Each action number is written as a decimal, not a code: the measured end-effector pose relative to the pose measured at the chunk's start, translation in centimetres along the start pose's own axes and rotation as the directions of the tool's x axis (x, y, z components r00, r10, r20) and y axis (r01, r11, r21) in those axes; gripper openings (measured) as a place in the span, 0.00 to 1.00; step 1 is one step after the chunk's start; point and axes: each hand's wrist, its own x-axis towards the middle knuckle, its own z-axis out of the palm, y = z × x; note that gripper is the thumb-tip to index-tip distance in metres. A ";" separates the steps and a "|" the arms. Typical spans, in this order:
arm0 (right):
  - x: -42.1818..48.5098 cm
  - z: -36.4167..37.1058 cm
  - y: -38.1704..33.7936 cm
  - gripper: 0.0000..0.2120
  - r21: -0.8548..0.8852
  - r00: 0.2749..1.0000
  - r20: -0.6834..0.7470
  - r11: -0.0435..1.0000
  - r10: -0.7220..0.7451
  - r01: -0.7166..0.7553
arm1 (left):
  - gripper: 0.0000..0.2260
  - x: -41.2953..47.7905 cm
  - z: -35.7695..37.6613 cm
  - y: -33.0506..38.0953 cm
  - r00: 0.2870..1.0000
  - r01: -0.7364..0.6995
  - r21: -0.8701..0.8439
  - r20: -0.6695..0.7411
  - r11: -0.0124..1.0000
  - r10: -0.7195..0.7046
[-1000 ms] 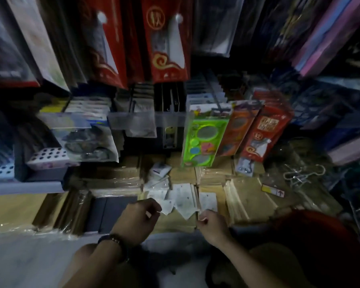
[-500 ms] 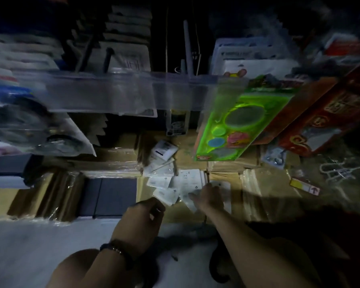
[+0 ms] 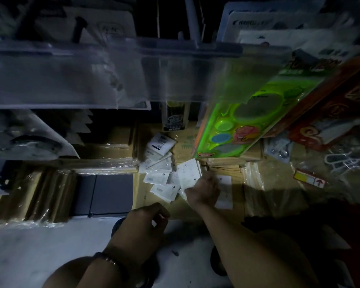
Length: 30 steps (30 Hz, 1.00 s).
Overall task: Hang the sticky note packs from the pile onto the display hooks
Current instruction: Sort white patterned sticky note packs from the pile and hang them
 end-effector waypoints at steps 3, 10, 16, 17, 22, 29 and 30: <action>-0.7 0.1 -0.3 0.39 0.175 0.999 -0.015 0.984 -0.037 0.039 | 0.05 0.1 -0.2 0.2 1.000 0.011 0.017 0.009 1.000 -0.011; -3.0 -4.3 -1.8 0.16 0.287 0.981 0.098 0.949 -0.165 0.131 | 0.11 0.5 0.1 0.6 0.997 0.021 -0.124 -0.071 0.992 -0.030; -10.5 -12.2 -0.2 0.09 0.439 0.901 0.024 0.814 -0.433 0.380 | 0.39 0.6 0.7 3.6 0.981 0.144 -0.682 0.001 0.717 -0.196; -11.9 -12.9 0.2 0.08 0.481 0.888 -0.015 0.776 -0.459 0.409 | 0.38 0.6 0.9 4.2 0.982 0.130 -0.737 0.005 0.664 -0.187; -15.8 -13.3 2.1 0.20 0.571 0.838 -0.101 0.658 -0.536 0.490 | 0.23 0.0 2.2 6.0 0.995 0.050 -0.881 0.004 0.471 -0.098; -15.9 -14.8 3.7 0.24 0.630 0.757 -0.073 0.558 -0.649 0.540 | 0.25 -1.2 1.9 5.9 0.997 0.020 -0.953 -0.003 0.301 -0.074; -15.8 -15.2 3.8 0.22 0.660 0.769 -0.071 0.548 -0.635 0.513 | 0.26 -1.4 1.8 6.0 0.998 0.028 -0.956 0.010 0.291 -0.061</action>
